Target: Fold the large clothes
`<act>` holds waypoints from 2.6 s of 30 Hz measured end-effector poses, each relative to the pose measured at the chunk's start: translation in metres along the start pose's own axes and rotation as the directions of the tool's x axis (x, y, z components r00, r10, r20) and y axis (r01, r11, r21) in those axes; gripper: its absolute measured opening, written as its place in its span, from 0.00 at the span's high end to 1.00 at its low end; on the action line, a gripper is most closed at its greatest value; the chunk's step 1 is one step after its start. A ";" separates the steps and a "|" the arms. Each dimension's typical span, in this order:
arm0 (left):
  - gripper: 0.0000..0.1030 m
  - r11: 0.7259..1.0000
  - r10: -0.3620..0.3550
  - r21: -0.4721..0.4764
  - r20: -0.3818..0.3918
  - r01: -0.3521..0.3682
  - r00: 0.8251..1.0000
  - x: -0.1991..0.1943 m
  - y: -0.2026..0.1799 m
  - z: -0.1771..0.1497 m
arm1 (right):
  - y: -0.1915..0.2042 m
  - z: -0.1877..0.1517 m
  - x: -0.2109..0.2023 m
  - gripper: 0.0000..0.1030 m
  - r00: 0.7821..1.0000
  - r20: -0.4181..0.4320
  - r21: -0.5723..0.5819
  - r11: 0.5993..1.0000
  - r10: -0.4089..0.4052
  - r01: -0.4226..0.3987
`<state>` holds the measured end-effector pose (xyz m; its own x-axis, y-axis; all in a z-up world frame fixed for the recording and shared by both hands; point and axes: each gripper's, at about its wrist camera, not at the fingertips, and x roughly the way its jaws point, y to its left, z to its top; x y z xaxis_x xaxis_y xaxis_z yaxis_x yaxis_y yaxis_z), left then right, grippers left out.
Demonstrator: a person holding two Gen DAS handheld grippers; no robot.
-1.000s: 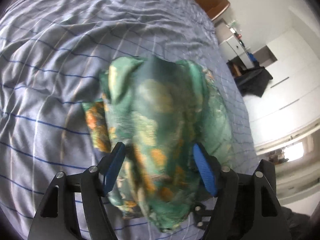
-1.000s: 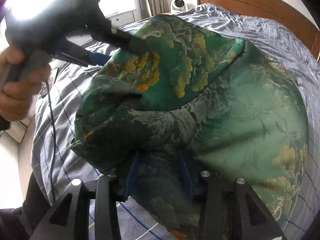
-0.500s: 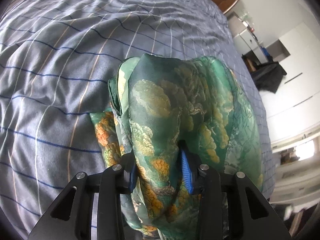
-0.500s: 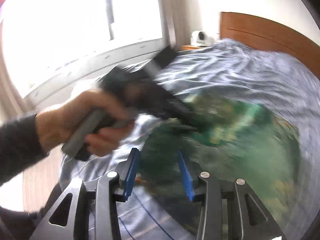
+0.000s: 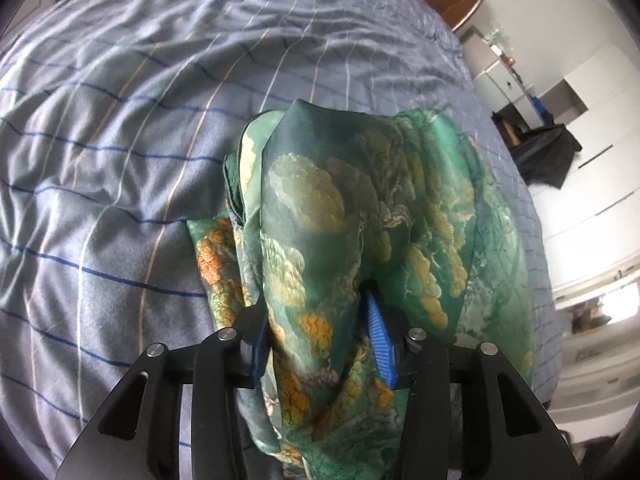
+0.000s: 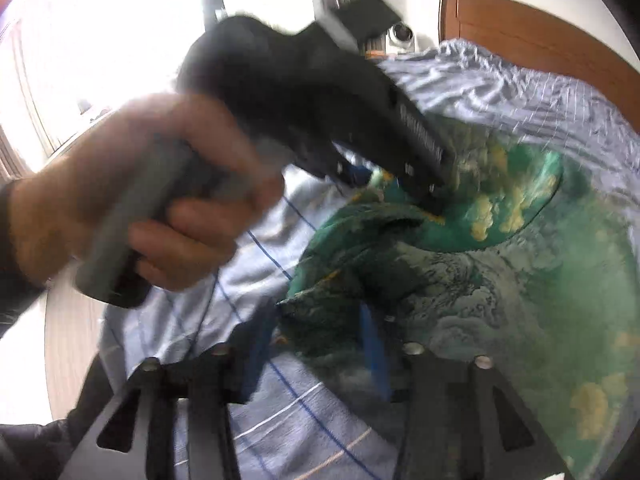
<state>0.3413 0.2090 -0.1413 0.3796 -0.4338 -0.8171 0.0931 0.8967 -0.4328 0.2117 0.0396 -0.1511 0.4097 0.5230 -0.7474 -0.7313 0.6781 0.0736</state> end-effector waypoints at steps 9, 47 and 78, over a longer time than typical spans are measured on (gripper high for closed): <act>0.33 0.999 0.025 0.041 0.081 -0.029 0.996 -0.039 -0.024 -0.009 | 0.007 -0.030 -0.089 0.26 0.992 0.070 0.015 0.995 -0.101 0.101; 0.01 0.959 -0.231 -0.174 -0.016 0.225 0.973 0.046 0.046 -0.013 | -0.280 -0.142 -0.061 0.23 0.954 0.207 0.725 0.621 0.218 -0.299; 0.23 0.978 -0.150 -0.135 0.089 0.162 0.985 0.104 0.010 0.117 | -0.357 -0.005 0.007 0.20 0.925 0.290 0.493 0.791 0.243 -0.363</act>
<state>0.4891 0.1825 -0.1863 0.4419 -0.5542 -0.7054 0.0279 0.7945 -0.6067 0.4730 -0.2015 -0.1863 0.3595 0.7990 -0.4821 -0.4582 0.6012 0.6547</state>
